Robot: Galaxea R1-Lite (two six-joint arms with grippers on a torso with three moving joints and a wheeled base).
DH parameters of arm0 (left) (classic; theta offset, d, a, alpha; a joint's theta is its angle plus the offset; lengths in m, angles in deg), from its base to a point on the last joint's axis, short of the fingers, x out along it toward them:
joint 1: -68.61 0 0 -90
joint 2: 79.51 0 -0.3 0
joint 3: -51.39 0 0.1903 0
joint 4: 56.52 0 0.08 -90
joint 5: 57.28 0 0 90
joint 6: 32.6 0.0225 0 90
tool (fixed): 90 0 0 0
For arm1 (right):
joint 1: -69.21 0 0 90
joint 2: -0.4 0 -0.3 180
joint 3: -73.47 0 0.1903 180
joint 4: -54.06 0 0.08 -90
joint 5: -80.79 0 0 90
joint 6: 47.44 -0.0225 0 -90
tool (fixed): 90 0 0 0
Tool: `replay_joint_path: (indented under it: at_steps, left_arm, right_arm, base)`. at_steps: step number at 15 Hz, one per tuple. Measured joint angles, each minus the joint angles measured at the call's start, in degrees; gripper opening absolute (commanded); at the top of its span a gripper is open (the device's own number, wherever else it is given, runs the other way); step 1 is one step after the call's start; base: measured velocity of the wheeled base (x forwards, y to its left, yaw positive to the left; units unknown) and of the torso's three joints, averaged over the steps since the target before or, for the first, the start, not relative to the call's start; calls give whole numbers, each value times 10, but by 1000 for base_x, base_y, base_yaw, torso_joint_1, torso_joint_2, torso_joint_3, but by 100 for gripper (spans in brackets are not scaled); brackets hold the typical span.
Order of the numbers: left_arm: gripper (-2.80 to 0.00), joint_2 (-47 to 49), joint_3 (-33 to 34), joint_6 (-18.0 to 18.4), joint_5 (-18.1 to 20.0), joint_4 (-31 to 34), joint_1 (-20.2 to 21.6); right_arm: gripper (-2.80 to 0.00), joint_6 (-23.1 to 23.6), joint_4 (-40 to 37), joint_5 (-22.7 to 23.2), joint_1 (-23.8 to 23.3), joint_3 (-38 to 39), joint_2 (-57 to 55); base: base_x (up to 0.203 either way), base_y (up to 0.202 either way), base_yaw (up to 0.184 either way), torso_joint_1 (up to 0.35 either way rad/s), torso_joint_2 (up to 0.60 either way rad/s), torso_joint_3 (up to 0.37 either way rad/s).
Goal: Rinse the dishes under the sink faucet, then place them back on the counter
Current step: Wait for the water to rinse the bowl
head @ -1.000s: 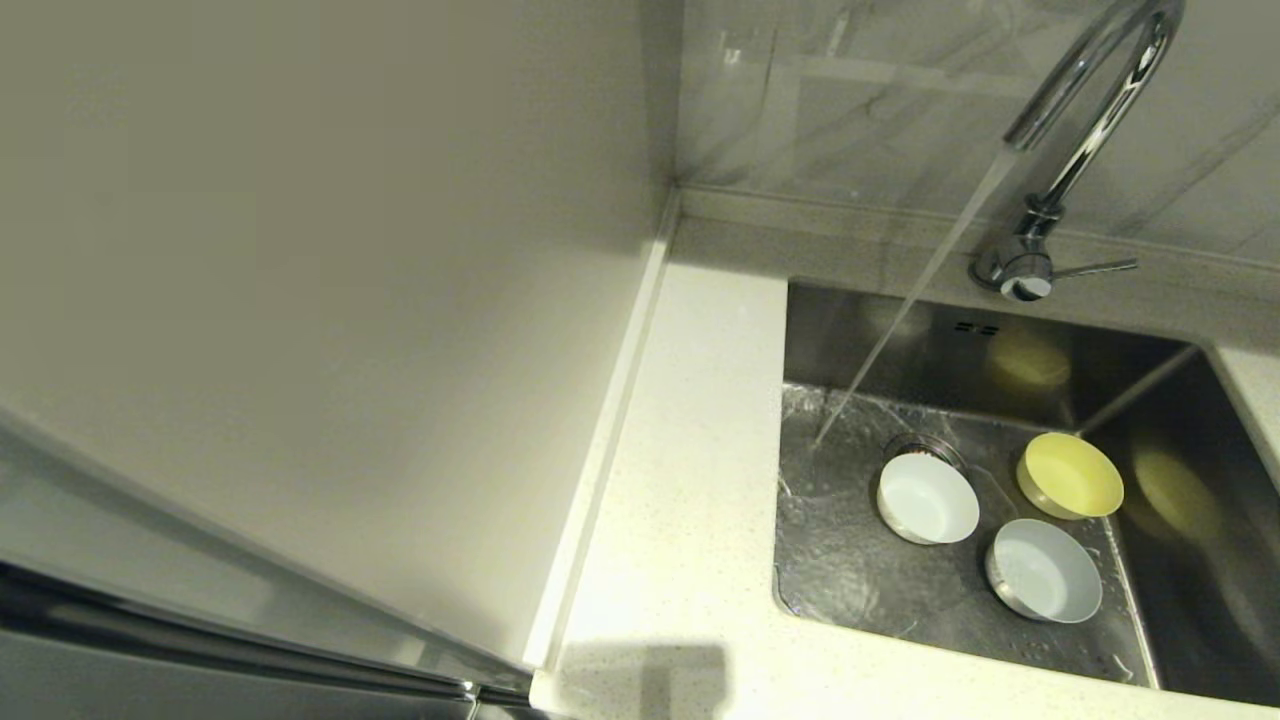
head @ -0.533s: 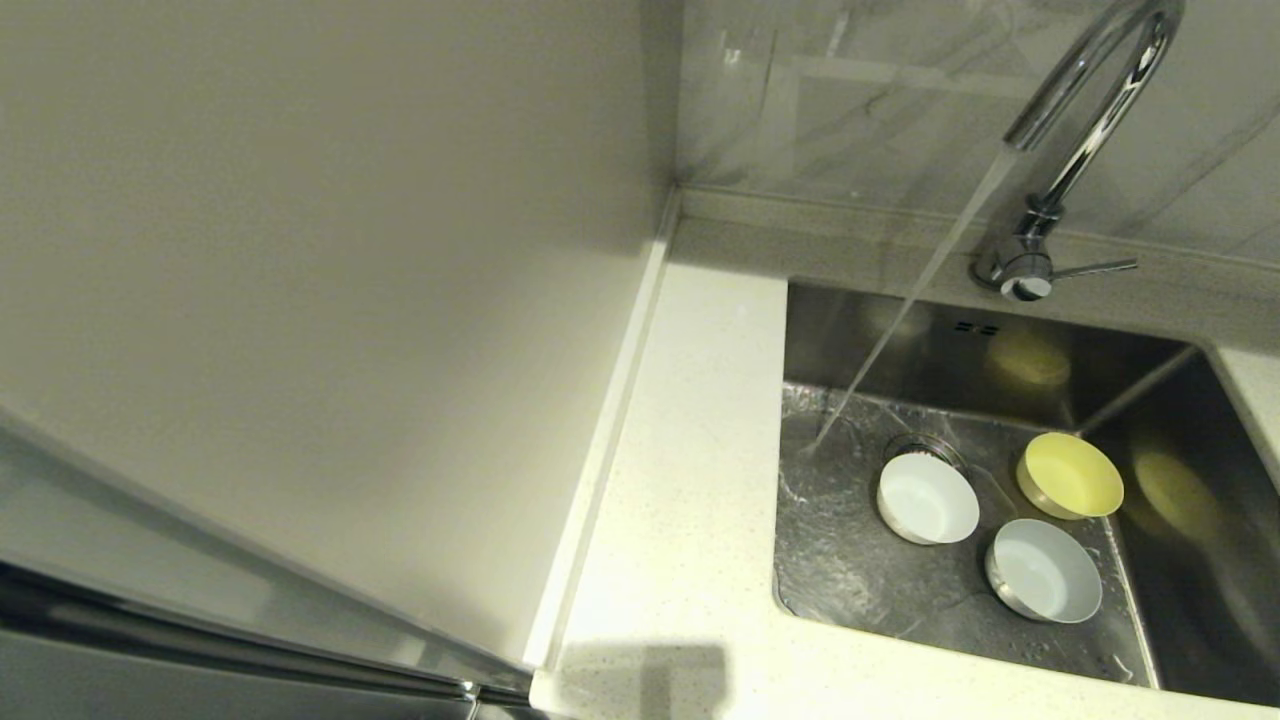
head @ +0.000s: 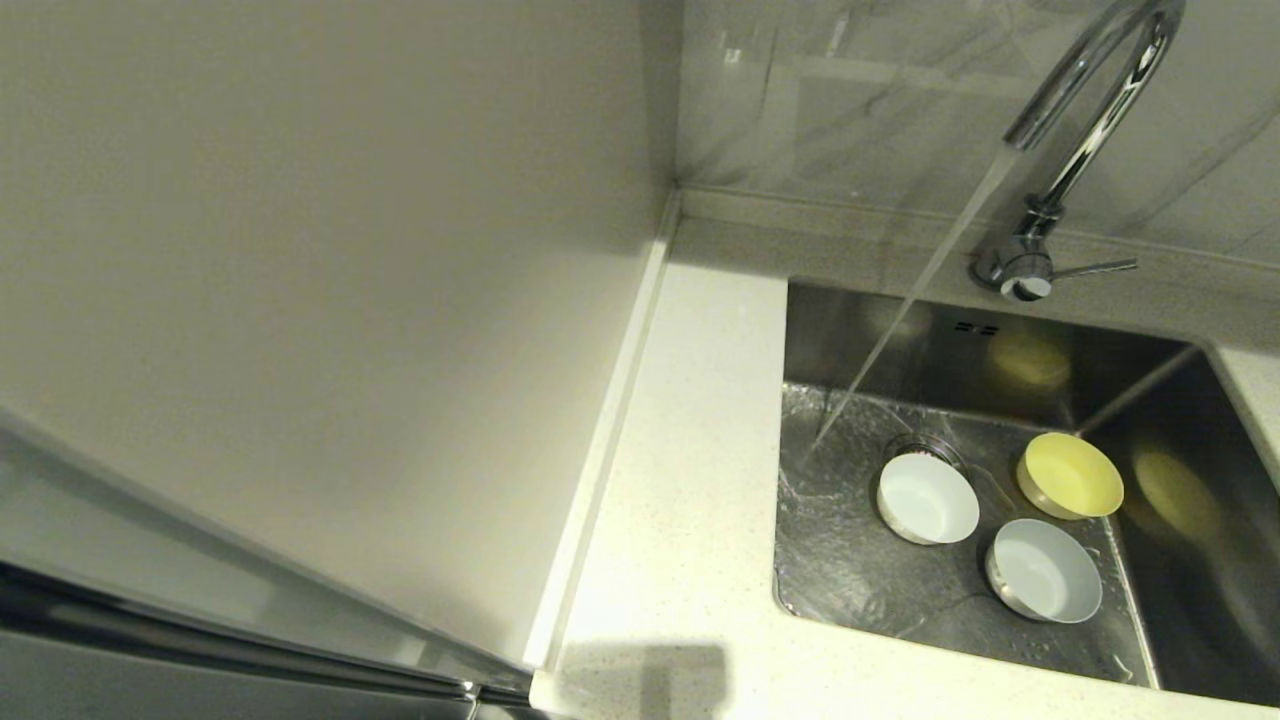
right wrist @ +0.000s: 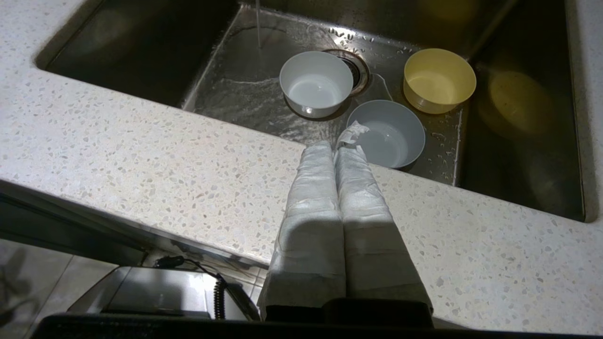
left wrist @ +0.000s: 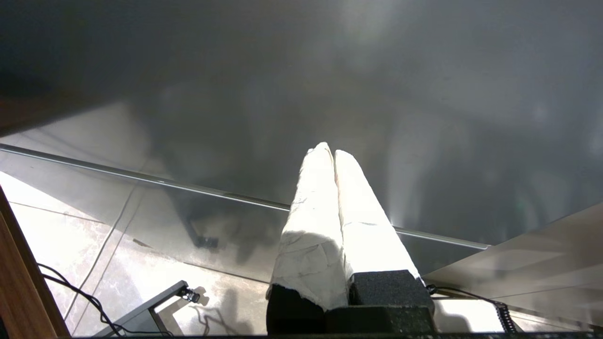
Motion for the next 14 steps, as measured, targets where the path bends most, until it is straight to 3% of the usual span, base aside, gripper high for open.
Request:
replay_joint_path:
  at_steps: [14]
  left_arm:
    - [-280, 0, 0, 0, 0, 0, 0]
  right_arm:
    - [-280, 0, 0, 0, 0, 0, 0]
  base:
    - [0, 0, 0, 0, 0, 0]
